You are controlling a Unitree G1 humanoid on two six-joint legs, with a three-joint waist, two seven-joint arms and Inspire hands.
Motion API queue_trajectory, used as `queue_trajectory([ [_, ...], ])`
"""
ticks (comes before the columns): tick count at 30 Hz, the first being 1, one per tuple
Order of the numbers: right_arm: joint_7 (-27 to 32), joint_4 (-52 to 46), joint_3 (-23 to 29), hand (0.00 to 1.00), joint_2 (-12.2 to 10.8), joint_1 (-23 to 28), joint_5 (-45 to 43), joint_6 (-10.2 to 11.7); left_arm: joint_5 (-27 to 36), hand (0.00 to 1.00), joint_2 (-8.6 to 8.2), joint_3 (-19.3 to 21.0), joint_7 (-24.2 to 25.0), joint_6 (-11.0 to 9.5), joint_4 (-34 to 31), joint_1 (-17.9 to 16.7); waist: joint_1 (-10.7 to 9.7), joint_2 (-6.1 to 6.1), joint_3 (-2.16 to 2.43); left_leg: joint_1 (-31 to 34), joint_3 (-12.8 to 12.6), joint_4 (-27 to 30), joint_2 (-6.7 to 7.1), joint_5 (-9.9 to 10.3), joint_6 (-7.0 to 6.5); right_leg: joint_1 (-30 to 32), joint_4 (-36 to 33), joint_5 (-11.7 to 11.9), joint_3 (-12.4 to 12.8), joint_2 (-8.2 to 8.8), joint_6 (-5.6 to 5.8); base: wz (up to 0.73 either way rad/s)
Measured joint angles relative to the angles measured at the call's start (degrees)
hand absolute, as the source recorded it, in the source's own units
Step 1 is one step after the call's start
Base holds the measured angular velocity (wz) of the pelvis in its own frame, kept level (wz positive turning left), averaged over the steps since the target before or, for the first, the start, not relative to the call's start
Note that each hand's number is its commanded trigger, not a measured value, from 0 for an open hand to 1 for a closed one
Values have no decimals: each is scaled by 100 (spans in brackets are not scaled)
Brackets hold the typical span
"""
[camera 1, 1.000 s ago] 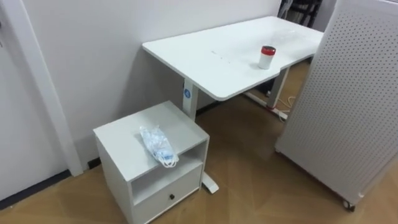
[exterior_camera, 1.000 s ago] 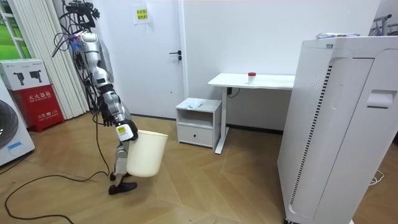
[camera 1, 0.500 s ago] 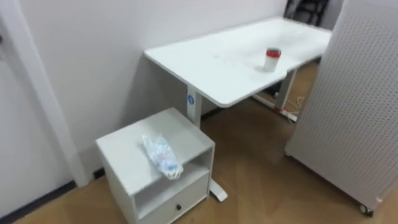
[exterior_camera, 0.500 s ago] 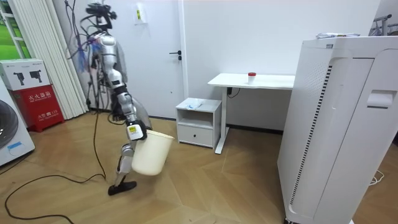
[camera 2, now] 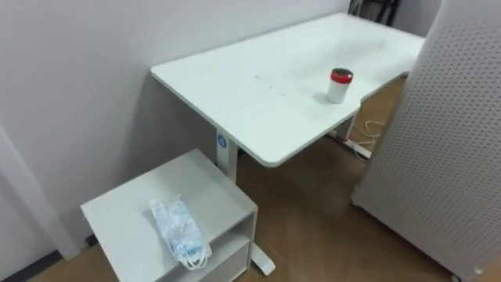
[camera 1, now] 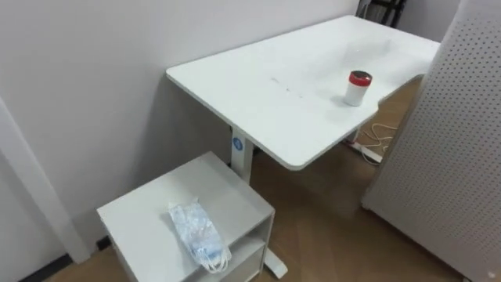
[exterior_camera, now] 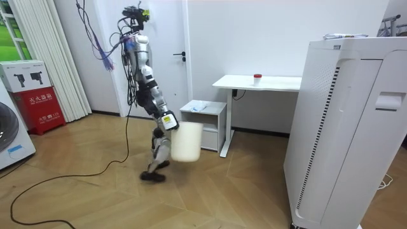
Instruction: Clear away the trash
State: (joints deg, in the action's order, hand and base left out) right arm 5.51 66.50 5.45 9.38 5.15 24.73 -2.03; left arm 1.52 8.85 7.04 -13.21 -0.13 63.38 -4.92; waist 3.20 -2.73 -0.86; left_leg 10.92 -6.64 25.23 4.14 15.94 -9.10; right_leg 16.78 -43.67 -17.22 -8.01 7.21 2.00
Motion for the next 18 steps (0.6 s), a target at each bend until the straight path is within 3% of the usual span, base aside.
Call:
queue_trajectory([
  [2, -48, 7, -140, 100, 0, -11, 1, 160, -19, 0, -24, -185, -37, -48, -160, 177, -77, 42, 11, 28, 153, -70, 12, -8, 14, 54, 1183, 103, 5, -55, 11, 38],
  [3, -60, 26, -251, 100, -1, -56, 8, 249, -142, 0, -55, -343, -93, -93, -250, 288, -142, 48, 15, 25, 253, -79, 16, 5, 38, 15, 1833, 486, 13, -141, 25, 51],
  [5, -44, 117, -484, 100, -1, -133, 3, 410, -343, 0, -117, -558, -197, -224, -418, 423, -210, 97, 21, 27, 294, -102, -33, 26, 88, -52, 2053, 939, 7, -241, -6, 28],
  [8, -145, 369, -791, 100, -5, -416, -78, 609, -700, 0, -176, -629, -372, -454, -521, 644, -206, 106, 6, 6, 272, -288, -108, -21, 165, -90, 2330, 997, 0, -325, -63, -6],
  [10, -236, 531, -905, 100, -13, -579, -89, 652, -892, 0, -175, -631, -494, -493, -629, 724, -283, 88, -3, -9, 264, -348, -139, -40, 197, -97, 2369, 1003, -6, -340, -73, -3],
  [17, -394, 915, -1262, 100, 11, -1272, -250, 827, -1030, 0, -99, -779, -946, -878, -658, 1882, -470, 89, -83, 545, 217, -214, -138, -50, 214, 471, 2221, 990, -9, -321, -110, -1],
  [18, -426, 918, -1285, 100, 21, -1355, -250, 833, -1079, 0, -59, -778, -1012, -916, -620, 2094, -481, 81, -124, 634, 203, -156, -131, -49, 214, 578, 2143, 990, 0, -322, -110, -7],
])
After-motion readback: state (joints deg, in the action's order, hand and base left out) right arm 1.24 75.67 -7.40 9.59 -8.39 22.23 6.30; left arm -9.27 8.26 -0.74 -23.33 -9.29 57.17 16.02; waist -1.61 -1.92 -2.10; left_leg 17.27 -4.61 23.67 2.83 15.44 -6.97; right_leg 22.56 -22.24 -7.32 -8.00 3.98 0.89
